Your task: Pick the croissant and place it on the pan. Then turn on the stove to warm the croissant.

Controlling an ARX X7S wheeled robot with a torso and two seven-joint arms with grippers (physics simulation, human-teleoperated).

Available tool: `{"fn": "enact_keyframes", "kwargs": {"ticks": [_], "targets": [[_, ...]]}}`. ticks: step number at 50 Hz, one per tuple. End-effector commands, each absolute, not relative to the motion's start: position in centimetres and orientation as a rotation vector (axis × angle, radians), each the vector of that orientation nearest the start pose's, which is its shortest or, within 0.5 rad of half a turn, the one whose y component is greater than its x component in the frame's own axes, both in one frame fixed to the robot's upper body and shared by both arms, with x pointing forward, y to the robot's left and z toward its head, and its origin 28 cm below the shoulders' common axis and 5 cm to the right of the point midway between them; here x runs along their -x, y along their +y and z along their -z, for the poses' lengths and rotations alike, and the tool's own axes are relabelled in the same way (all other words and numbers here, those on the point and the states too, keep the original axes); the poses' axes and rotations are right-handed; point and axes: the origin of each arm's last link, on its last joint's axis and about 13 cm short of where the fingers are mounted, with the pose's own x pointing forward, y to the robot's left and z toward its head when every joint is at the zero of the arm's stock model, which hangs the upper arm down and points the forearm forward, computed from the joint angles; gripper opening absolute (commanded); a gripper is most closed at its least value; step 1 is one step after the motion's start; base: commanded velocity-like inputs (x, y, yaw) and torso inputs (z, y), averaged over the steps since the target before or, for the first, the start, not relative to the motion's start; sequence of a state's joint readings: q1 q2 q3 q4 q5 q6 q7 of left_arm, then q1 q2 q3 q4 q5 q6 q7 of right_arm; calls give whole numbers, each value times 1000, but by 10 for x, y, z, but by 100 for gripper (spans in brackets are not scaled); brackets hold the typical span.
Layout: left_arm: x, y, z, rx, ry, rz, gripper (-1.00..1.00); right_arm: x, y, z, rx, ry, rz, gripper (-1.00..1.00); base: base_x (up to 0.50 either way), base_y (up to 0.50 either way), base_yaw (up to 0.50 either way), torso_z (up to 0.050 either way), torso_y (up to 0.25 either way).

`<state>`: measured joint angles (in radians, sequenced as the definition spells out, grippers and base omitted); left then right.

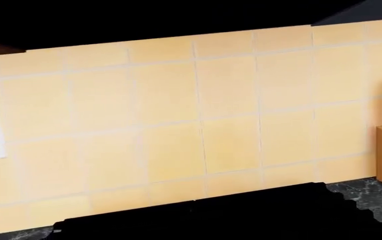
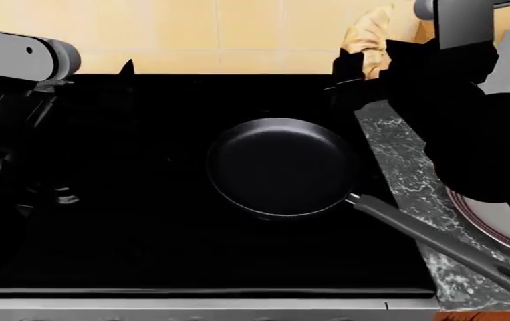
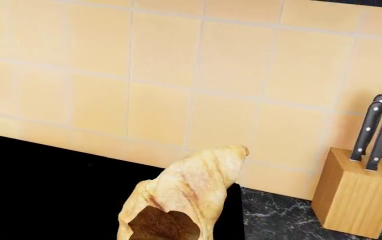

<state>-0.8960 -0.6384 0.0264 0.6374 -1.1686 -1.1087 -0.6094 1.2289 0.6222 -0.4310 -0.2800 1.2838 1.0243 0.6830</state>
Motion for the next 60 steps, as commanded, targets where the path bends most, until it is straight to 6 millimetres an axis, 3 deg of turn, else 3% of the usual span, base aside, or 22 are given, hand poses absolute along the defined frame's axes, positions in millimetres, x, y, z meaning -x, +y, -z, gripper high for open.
{"fn": "enact_keyframes", "kwargs": {"ticks": [1,14,26,49,60], "targets": [[-231,254,-284,-98,-210,110,100,-279,-120,-309,132,-44,-171,-100,70,500,0,0,0],[-231,254,-284,-96,-209,111,100,-280,-119,-308,131,-37,-174,-100,71,500,0,0,0],[-231,254,-284,-92,-209,116,100,-283,-121,-309,121,-6,-162,-100,0,0,0,0,0],[-231,254,-284,-86,-201,109,100,-301,-123,-287,24,347,-227,-100,0,0,0,0,0],[-231,254,-284,-80,-198,108,100,-306,-123,-290,35,415,-234,-100,0,0,0,0,0]]}}
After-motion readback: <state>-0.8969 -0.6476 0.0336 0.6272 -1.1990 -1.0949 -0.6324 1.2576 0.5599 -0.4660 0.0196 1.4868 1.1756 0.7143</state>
